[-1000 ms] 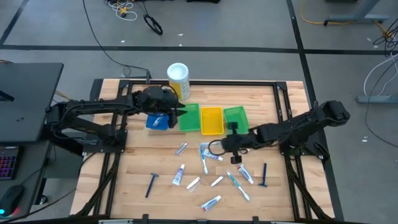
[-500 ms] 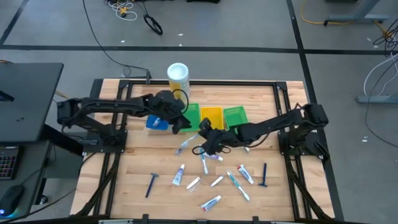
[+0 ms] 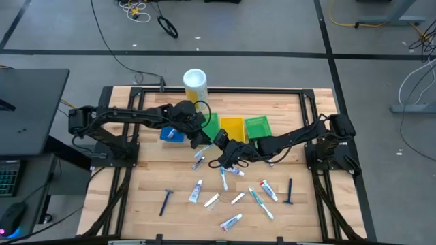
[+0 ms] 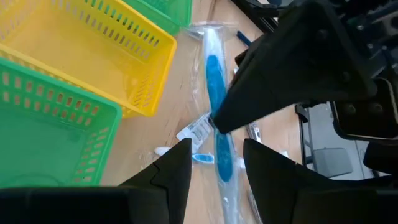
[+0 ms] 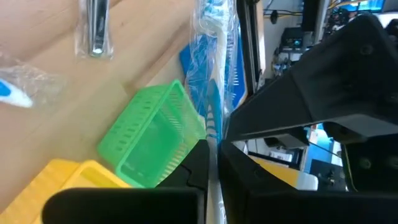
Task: Pick & Place Travel size toiletries
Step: Put the blue toothbrush into the blue bin
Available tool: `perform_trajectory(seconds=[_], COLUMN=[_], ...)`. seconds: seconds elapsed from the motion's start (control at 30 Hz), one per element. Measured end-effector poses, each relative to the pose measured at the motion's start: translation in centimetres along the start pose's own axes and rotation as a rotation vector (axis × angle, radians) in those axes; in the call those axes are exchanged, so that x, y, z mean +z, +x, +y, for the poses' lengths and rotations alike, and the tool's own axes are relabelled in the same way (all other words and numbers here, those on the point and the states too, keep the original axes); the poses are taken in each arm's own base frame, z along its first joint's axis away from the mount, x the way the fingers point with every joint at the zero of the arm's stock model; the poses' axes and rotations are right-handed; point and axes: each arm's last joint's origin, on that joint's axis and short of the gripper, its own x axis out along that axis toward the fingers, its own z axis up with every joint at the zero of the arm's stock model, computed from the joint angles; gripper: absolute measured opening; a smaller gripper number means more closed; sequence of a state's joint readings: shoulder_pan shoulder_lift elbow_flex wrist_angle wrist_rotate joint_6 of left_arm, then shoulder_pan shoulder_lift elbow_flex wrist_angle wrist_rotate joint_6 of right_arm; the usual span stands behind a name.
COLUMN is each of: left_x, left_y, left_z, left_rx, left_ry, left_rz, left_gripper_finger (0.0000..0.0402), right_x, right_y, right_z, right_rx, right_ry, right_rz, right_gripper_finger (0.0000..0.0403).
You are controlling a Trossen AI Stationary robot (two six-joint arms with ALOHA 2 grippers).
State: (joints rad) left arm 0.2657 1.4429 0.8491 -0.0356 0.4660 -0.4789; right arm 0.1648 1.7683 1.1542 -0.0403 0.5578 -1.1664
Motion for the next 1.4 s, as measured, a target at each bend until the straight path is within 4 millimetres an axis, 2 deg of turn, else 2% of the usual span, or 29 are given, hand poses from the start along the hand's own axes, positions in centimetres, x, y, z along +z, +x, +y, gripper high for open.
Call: perform_trajectory(seconds=[0.17, 0.53, 0.63, 0.87, 1.13, 1.23, 1.4], left_x=[0.0, 0.0, 0.0, 0.0, 0.0, 0.0, -0.2], left_y=[0.0, 0.0, 0.0, 0.0, 0.0, 0.0, 0.0], left_z=[-0.1, 0.0, 0.0, -0.1, 0.0, 0.0, 0.2], left_rx=[-0.018, -0.001, 0.000, -0.013, 0.004, 0.006, 0.048], left_ry=[0.005, 0.033, 0.034, 0.071, 0.070, 0.069, 0.061], left_rz=[0.009, -0.001, -0.001, 0.010, 0.002, 0.003, 0.006], left_gripper_finger=[0.0155, 0.0152, 0.0133, 0.0057, 0.0065, 0.0069, 0.0055], right_x=[-0.5, -0.1, -0.2, -0.3, -0.3, -0.3, -0.3], right_y=[0.3, 0.3, 0.3, 0.3, 0.3, 0.3, 0.3], right_z=[-0.2, -1.0, -1.0, -1.0, -0.9, -0.9, -0.8], right_rx=[-0.019, -0.072, -0.069, -0.066, -0.059, -0.043, -0.035], right_ry=[0.008, 0.057, 0.056, 0.054, 0.097, 0.139, 0.242], right_rz=[0.048, -0.027, -0.023, -0.022, -0.030, -0.047, -0.044], right_gripper_finger=[0.0022, 0.0022, 0.0022, 0.0022, 0.0026, 0.0038, 0.0069])
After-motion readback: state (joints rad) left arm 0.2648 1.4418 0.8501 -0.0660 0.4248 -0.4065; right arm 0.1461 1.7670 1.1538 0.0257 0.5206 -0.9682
